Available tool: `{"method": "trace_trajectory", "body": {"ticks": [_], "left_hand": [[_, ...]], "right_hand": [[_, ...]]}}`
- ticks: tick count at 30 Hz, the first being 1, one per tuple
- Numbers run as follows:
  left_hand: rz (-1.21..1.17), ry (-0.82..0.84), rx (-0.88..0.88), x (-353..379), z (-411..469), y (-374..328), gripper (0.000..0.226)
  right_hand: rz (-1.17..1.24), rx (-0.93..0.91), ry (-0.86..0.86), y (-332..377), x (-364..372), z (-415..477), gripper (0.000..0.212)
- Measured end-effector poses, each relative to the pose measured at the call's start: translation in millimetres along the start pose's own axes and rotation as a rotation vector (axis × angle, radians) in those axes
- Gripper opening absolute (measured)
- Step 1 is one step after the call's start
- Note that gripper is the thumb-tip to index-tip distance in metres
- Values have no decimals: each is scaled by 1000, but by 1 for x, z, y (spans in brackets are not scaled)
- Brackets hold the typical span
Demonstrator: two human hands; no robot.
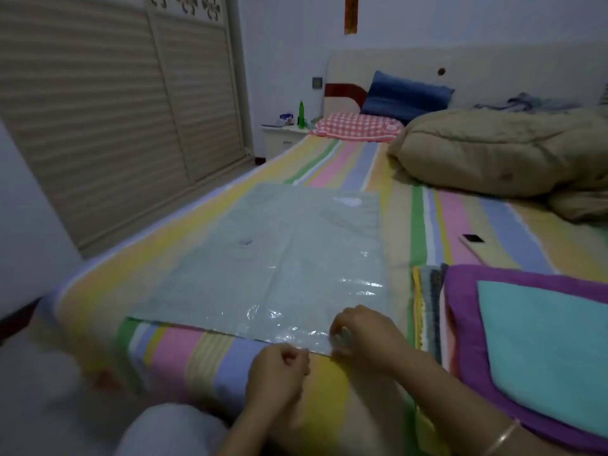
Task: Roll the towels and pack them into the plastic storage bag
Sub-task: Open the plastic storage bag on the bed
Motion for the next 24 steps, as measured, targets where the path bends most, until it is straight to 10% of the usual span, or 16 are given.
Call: {"method": "trace_trajectory", "body": {"ticks": [7, 24], "left_hand": [[-565, 321, -282, 32, 1, 5, 16], [-658, 317, -242, 34, -7, 11, 9]], "right_hand": [[-94, -6, -34, -6, 8, -7, 34], [-252, -55, -267, 11, 27, -17, 16]]}}
Point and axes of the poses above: each hand's wrist, its own z-axis towards the middle knuckle, its own x-axis out of the palm, y = z × x, the point moved 4 cm from there along z, towards the middle knuckle, and after that the axes turned 12 degrees about -x, right-handed, at the moved point
